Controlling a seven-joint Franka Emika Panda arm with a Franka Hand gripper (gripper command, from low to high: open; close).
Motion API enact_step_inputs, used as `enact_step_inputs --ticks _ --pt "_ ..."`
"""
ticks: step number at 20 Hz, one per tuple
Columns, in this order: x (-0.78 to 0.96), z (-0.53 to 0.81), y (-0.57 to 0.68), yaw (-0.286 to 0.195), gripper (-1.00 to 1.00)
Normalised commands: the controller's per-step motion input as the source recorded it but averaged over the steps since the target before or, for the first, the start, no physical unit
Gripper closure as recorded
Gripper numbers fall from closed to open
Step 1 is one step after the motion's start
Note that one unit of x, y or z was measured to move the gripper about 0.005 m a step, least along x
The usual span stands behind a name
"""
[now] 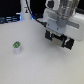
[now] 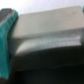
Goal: Open the kcup holder, insert the kcup into the holder, and close the kcup holder
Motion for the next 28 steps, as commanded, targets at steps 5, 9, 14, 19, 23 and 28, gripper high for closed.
enact_step_inputs --ticks 5,9,14,19,23,28 --pt "0.17 0.21 -0.10 -0.069 -1.00" --pt "0.18 0.29 -0.21 -0.101 -1.00" --pt "0.02 0.35 -0.50 -0.174 -1.00" --pt "-0.09 0.28 -0.56 -0.222 -1.00" --pt "-0.14 0.24 -0.51 -0.229 -1.00" --pt "-0.27 0.15 -0.39 -0.250 -1.00"
